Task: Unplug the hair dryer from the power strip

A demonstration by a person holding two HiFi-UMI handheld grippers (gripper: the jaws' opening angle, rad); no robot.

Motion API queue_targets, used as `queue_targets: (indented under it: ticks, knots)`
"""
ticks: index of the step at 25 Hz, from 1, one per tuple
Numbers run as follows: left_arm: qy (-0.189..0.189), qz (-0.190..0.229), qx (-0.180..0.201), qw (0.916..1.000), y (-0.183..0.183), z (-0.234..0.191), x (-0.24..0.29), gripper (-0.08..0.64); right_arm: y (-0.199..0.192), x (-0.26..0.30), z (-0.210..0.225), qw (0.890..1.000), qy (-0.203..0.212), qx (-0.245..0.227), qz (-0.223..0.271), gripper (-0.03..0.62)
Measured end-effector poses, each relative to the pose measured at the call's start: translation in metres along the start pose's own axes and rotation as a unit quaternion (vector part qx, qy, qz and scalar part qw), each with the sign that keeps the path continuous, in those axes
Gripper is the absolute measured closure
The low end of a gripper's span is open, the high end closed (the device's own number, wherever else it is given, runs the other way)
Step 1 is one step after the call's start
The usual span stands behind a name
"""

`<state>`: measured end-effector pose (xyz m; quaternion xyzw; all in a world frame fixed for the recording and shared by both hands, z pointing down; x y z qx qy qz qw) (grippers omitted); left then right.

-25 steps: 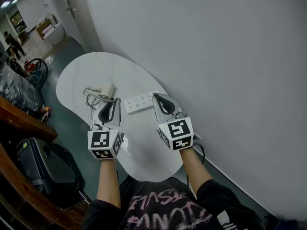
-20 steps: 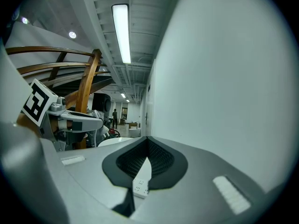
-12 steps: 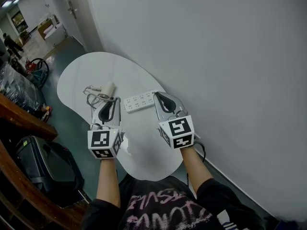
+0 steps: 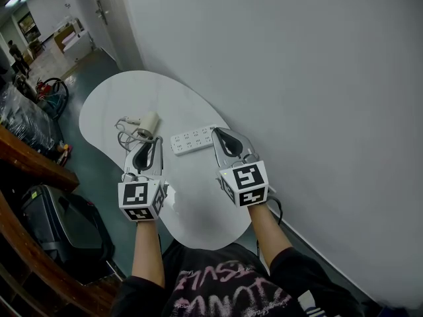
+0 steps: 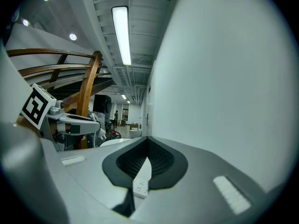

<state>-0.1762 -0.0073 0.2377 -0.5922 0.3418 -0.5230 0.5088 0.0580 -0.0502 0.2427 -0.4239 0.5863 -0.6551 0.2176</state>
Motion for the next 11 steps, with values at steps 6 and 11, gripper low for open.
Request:
queue_targets:
  ticks: [6,11]
  knots:
    - [0.002,-0.001,0.003,1.0000,-0.0028,0.0014,-0.0014,0.500,-0.0049,-0.0010,0.0004,1.000,0.000,0.002,-0.001,0.574]
    - [0.004,-0.001,0.004,1.0000,-0.0044,0.0039,-0.0034,0.500,-0.0102,-0.0041,0.0023,1.000,-0.003,0.001,-0.001,0.574]
Point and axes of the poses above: the fingertips, and each gripper's own axes: x forward along the fingers, z to its right, y out of its top, the point moved 10 cm from there along -x, backward along the fingers, and after that the axes turned 11 degrees about -z, right-handed, at the moved point
